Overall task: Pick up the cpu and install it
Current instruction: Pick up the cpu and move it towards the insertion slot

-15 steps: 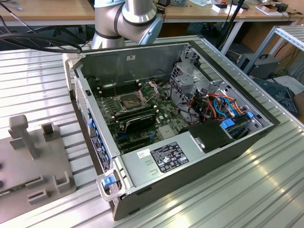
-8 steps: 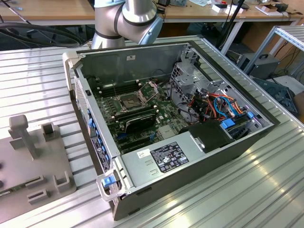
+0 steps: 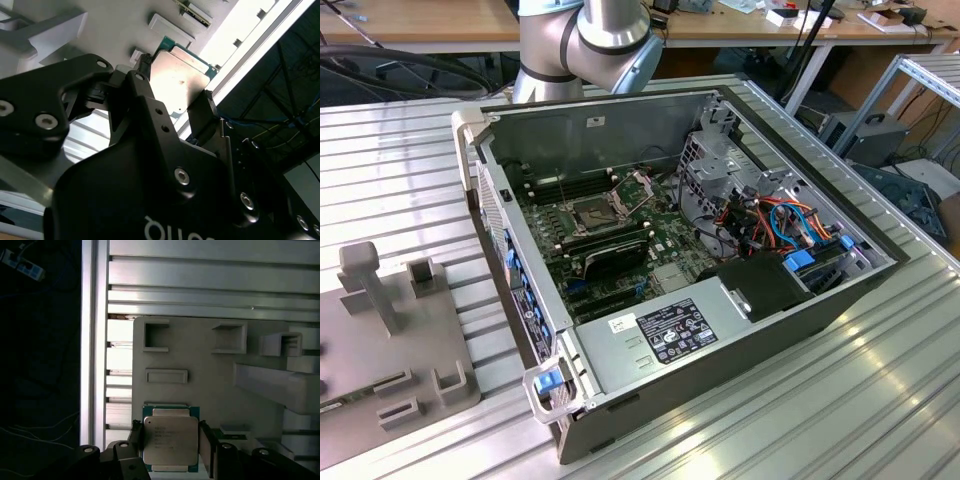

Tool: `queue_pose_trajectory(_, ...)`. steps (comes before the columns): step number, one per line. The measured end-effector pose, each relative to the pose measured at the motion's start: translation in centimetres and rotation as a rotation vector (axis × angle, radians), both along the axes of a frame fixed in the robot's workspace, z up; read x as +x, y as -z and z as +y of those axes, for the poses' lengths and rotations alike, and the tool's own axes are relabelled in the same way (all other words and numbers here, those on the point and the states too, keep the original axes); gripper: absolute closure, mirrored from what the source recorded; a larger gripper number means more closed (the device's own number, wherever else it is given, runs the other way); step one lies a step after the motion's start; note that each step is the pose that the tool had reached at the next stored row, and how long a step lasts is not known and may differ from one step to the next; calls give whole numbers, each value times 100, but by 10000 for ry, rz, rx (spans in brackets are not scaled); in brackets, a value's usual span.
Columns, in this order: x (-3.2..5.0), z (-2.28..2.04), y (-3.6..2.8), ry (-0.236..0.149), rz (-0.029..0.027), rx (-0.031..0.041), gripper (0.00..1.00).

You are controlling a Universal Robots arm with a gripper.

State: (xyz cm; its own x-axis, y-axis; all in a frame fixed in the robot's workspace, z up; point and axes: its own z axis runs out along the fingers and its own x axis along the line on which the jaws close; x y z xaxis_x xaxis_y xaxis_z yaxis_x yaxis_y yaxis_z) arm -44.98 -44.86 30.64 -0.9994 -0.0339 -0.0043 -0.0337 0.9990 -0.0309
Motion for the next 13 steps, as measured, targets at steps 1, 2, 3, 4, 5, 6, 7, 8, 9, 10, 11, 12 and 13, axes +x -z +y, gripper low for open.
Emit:
queue_pose_trajectory(1, 0, 0, -7, 0, -1, 1, 45)
queue_pose_trajectory(2, 0, 0, -16, 0, -1, 1, 45)
queue_pose_trajectory(3, 0, 0, -19, 0, -2, 2, 45)
queue_pose_trajectory(4, 0, 0, -21, 0, -4, 3, 45)
queue_pose_trajectory(5, 0, 0, -24, 0, -4, 2, 45)
queue_pose_trajectory(6, 0, 0, -27, 0, -2, 1, 45)
queue_pose_trajectory(7, 0, 0, -28, 0, -1, 1, 45)
queue_pose_trajectory(8, 0, 0, -42, 0, -1, 1, 45)
queue_pose_trajectory(9, 0, 0, -53, 0, -1, 1, 45)
queue_pose_trajectory(10, 0, 0, -54, 0, -1, 1, 45)
queue_pose_trajectory(11, 0, 0, -56, 0, -1, 1, 45)
queue_pose_trajectory(12, 0, 0, -59, 0, 0, 1, 45)
queue_pose_trajectory(13, 0, 0, -62, 0, -1, 1, 45)
